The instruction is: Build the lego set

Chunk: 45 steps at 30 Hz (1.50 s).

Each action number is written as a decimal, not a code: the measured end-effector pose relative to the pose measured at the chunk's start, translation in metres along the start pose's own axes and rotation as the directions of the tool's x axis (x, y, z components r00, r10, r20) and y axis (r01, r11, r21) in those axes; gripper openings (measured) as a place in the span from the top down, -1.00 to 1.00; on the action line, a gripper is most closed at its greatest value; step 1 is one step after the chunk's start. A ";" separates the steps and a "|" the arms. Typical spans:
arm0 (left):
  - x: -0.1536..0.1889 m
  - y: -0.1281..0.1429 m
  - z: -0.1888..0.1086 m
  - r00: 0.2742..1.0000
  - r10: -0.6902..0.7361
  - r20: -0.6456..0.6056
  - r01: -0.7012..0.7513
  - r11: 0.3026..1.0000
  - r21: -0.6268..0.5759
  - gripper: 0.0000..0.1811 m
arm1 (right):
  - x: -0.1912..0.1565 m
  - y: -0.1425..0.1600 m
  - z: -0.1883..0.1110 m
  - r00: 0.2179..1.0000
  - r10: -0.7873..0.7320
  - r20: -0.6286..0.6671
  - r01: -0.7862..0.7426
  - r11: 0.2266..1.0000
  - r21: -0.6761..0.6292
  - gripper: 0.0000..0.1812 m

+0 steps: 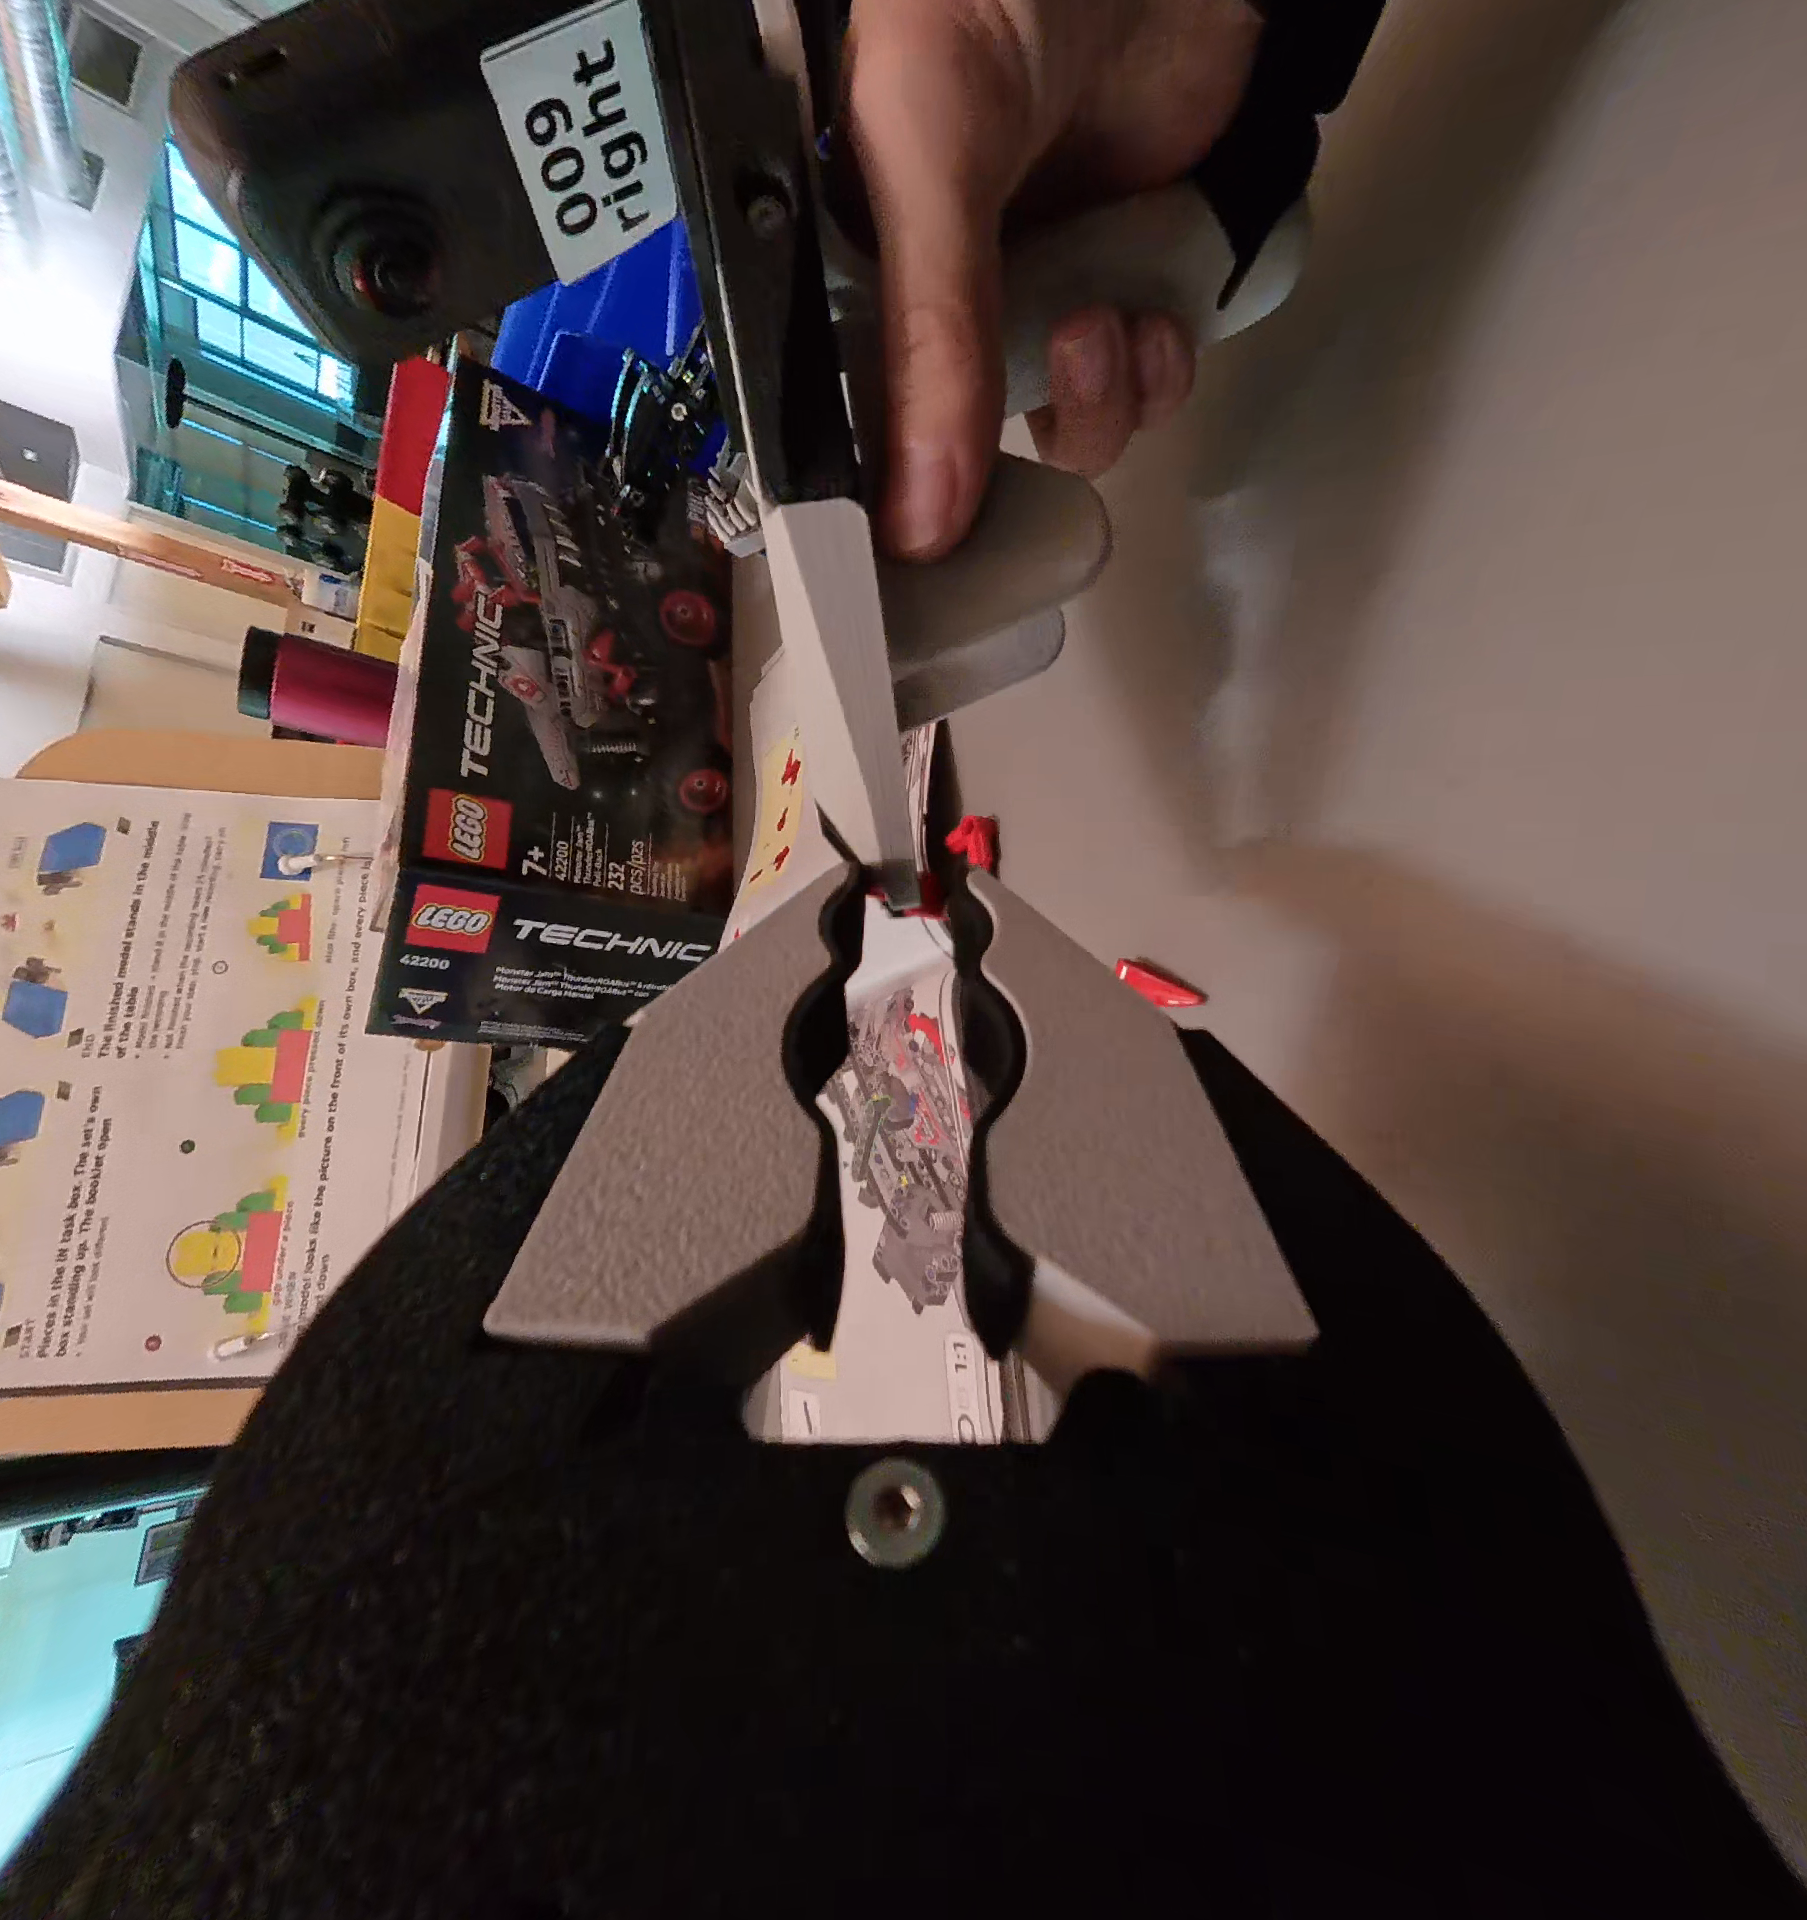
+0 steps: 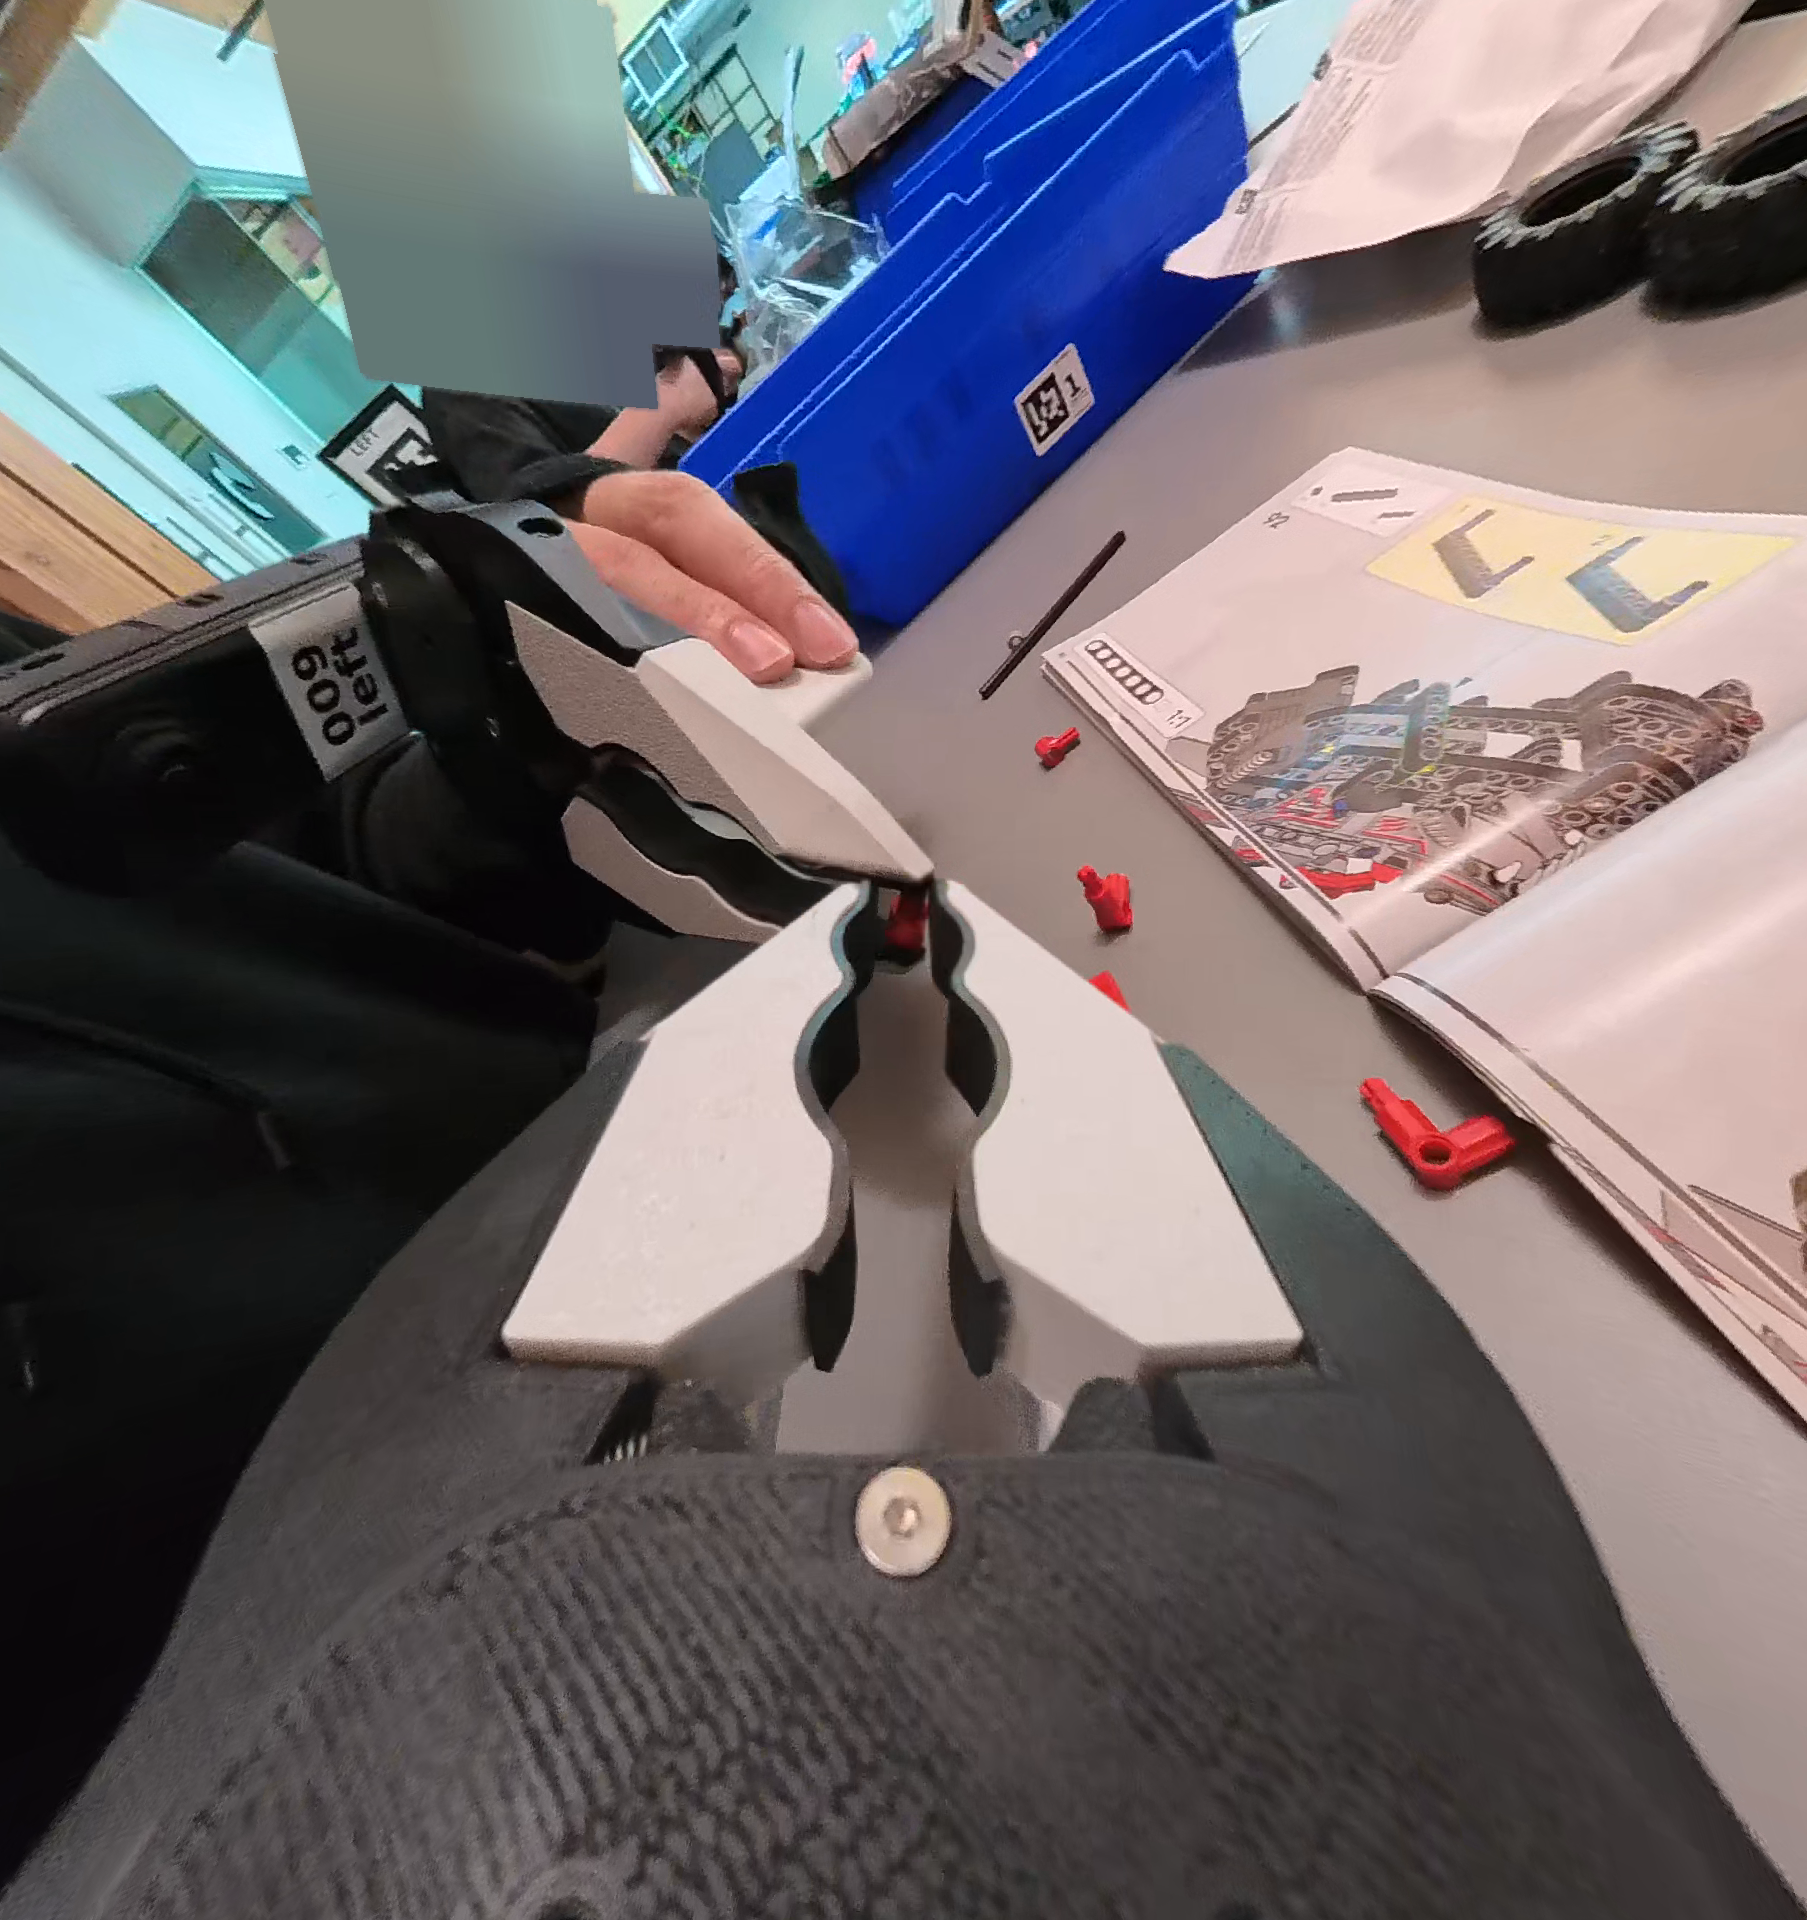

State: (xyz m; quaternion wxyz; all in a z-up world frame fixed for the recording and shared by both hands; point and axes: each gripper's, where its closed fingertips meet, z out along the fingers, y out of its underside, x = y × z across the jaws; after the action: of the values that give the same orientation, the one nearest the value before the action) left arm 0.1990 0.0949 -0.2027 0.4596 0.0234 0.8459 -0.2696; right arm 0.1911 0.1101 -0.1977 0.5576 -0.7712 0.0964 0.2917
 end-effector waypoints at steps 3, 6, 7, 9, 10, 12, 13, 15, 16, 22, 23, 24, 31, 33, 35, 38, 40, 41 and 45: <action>0.000 0.002 0.000 0.997 -0.075 0.003 0.075 0.997 0.007 0.83 | 0.003 0.001 0.001 0.999 -0.020 -0.027 0.020 1.000 -0.002 0.94; -0.003 0.001 -0.004 0.969 -0.249 -0.008 0.249 0.967 0.054 0.78 | 0.003 -0.001 0.000 0.999 -0.016 -0.031 0.017 1.000 0.024 0.94; -0.004 0.001 -0.006 0.937 -0.347 -0.024 0.348 0.935 0.072 0.75 | 0.002 -0.003 0.000 0.999 -0.033 -0.038 0.035 0.999 0.034 0.94; -0.005 -0.002 -0.010 0.823 -0.560 -0.097 0.568 0.815 0.112 0.71 | -0.003 -0.008 -0.002 0.995 -0.087 -0.046 0.091 0.993 0.077 0.94; -0.007 -0.003 -0.013 0.742 -0.656 -0.139 0.670 0.731 0.128 0.71 | -0.008 -0.013 -0.003 0.992 -0.121 -0.041 0.125 0.986 0.112 0.94; -0.009 -0.008 -0.019 0.580 -0.777 -0.245 0.814 0.562 0.146 0.72 | -0.017 -0.024 -0.005 0.981 -0.189 -0.041 0.193 0.962 0.194 0.94; -0.010 -0.012 -0.023 0.510 -0.806 -0.301 0.860 0.486 0.156 0.72 | -0.021 -0.028 -0.006 0.975 -0.219 -0.043 0.223 0.947 0.231 0.94; -0.013 -0.016 -0.027 0.383 -0.837 -0.391 0.924 0.351 0.153 0.73 | -0.027 -0.036 -0.007 0.965 -0.257 -0.041 0.258 0.921 0.293 0.94; -0.014 -0.019 -0.030 0.336 -0.832 -0.442 0.942 0.300 0.151 0.73 | -0.031 -0.038 -0.007 0.962 -0.271 -0.031 0.267 0.911 0.314 0.94; -0.023 -0.030 -0.039 0.180 -0.790 -0.586 0.982 0.113 0.150 0.78 | -0.044 -0.043 -0.001 0.938 -0.346 -0.023 0.331 0.873 0.358 0.95; -0.024 -0.030 -0.040 0.165 -0.784 -0.599 0.985 0.095 0.146 0.81 | -0.044 -0.043 -0.001 0.938 -0.345 -0.020 0.328 0.873 0.361 0.95; -0.025 -0.029 -0.041 0.152 -0.779 -0.609 0.986 0.078 0.146 0.84 | -0.045 -0.043 0.000 0.940 -0.342 -0.012 0.322 0.874 0.365 0.94; -0.038 -0.007 -0.040 0.490 -0.822 -0.289 0.860 0.401 0.317 0.78 | -0.028 -0.047 0.002 0.990 -0.138 -0.026 0.137 0.909 0.395 0.95; -0.036 -0.004 -0.038 0.612 -0.773 -0.168 0.778 0.551 0.300 0.76 | -0.027 -0.050 0.003 0.998 -0.067 0.008 0.057 0.905 0.421 0.94; -0.037 -0.003 -0.037 0.704 -0.707 -0.063 0.691 0.662 0.292 0.77 | -0.025 -0.050 0.005 0.999 0.003 0.045 -0.022 0.905 0.424 0.95; -0.042 0.003 -0.036 0.777 -0.624 0.088 0.590 0.769 0.245 0.86 | -0.022 -0.051 0.007 0.996 0.056 0.068 -0.081 0.895 0.438 0.95; -0.043 0.003 -0.037 0.808 -0.573 0.138 0.537 0.812 0.228 0.89 | -0.021 -0.052 0.009 0.992 0.093 0.084 -0.121 0.887 0.446 0.95; -0.043 0.004 -0.037 0.820 -0.548 0.165 0.511 0.831 0.219 0.90 | -0.021 -0.052 0.009 0.988 0.119 0.097 -0.150 0.881 0.449 0.95; -0.040 0.009 -0.034 0.851 -0.478 0.215 0.451 0.877 0.167 0.93 | -0.017 -0.049 0.013 0.980 0.172 0.104 -0.200 0.875 0.442 0.94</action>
State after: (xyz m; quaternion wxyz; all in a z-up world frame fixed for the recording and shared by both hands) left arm 0.1984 0.1273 -0.1599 0.4813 -0.1906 0.7456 -0.4197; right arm 0.1960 0.1364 -0.1516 0.6929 -0.5990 0.2176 0.3373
